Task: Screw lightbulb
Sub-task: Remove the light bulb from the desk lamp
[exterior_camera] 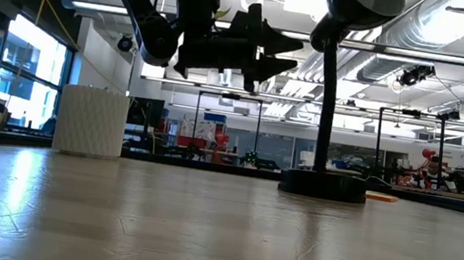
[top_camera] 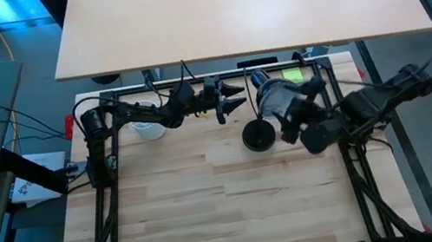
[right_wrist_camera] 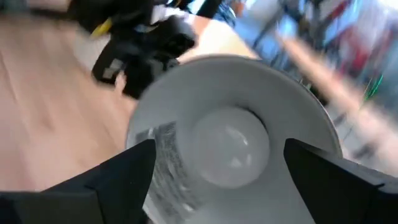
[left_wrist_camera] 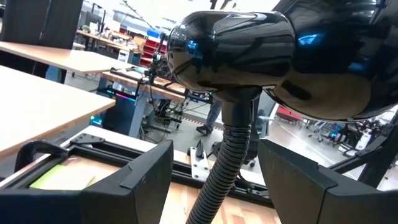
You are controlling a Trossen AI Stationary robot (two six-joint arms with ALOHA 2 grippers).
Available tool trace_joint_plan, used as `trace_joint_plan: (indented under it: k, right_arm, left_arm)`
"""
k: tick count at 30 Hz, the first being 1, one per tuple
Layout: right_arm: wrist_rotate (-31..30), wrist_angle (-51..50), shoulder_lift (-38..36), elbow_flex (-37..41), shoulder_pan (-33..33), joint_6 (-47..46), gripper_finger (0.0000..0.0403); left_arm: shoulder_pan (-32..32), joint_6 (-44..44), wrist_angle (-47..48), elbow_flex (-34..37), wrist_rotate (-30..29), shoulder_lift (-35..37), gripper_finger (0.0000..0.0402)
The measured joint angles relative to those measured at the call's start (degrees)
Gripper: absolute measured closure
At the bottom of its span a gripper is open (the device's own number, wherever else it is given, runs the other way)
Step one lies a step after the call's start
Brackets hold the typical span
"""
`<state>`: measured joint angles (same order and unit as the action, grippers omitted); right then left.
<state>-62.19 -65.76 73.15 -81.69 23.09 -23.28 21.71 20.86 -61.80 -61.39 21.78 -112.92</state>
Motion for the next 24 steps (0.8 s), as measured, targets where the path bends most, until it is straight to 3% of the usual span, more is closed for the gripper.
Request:
trace_joint_plan:
  k: [3, 5, 16, 24]
  right_arm:
    - [2.5, -2.1, -1.4, 0.0, -1.6, -17.2, 0.0052]
    - [4.0, -2.3, -1.5, 0.0, -2.6, -21.8, 0.0052]
    - [5.3, 1.7, -0.7, 0.0, -9.9, -23.3, 0.0053]
    - [11.3, 1.7, -0.8, 0.0, -13.9, -18.5, 0.0053]
  left_arm:
    - [0.0, 0.0, -0.1, 0.0, 0.0, 0.0, 0.0173]
    - [0.0, 0.0, -0.1, 0.0, 0.0, 0.0, 0.0173]
    - [0.0, 0.0, -0.2, 0.0, -0.1, 0.0, 0.0173]
    - [0.0, 0.0, -0.2, 0.0, -0.1, 0.0, 0.0173]
